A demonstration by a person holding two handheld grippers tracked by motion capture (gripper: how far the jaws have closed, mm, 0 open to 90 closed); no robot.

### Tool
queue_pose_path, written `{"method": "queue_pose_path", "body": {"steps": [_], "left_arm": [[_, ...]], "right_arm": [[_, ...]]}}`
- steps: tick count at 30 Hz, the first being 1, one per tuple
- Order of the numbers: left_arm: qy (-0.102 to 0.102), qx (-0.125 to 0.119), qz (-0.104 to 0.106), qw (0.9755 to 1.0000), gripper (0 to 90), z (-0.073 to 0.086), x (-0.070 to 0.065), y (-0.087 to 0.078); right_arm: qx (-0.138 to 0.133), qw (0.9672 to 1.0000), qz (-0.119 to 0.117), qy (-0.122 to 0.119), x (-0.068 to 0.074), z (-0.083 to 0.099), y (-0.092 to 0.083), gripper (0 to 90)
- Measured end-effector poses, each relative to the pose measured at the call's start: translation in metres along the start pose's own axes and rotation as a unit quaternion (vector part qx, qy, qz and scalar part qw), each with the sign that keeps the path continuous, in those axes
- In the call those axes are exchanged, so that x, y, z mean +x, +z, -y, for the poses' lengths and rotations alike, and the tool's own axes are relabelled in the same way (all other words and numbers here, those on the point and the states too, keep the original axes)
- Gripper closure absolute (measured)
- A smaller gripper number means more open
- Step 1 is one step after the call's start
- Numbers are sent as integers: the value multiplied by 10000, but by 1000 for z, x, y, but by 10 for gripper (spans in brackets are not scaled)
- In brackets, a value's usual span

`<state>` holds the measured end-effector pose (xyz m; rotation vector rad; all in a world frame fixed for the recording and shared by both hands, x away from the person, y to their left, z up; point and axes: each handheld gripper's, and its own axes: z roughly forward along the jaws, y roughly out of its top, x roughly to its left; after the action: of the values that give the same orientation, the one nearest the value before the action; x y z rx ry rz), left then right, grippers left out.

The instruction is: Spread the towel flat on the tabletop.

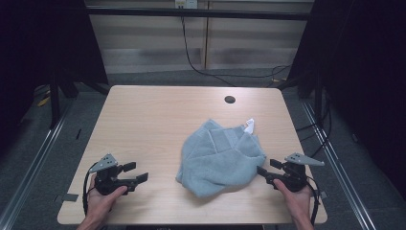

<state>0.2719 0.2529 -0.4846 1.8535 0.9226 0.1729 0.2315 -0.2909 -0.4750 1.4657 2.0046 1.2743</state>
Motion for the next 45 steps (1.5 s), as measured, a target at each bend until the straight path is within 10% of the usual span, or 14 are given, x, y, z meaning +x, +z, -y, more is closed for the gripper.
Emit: {"method": "queue_pose_path", "body": {"steps": [13, 20, 34, 45], "left_arm": [[107, 63, -22, 9999, 255, -4, 0, 2], [317, 194, 219, 9991, 267, -5, -13, 7], [85, 65, 79, 9999, 256, -4, -3, 1], [10, 117, 63, 9999, 266, -4, -1, 2]], "right_arm": [[-231, 9997, -68, 24, 3, -13, -10, 286], [242, 9960, -785, -346, 29, -37, 21, 236], [1200, 9874, -756, -697, 34, -45, 98, 182], [1452, 9814, -755, -1004, 56, -34, 107, 468]]}}
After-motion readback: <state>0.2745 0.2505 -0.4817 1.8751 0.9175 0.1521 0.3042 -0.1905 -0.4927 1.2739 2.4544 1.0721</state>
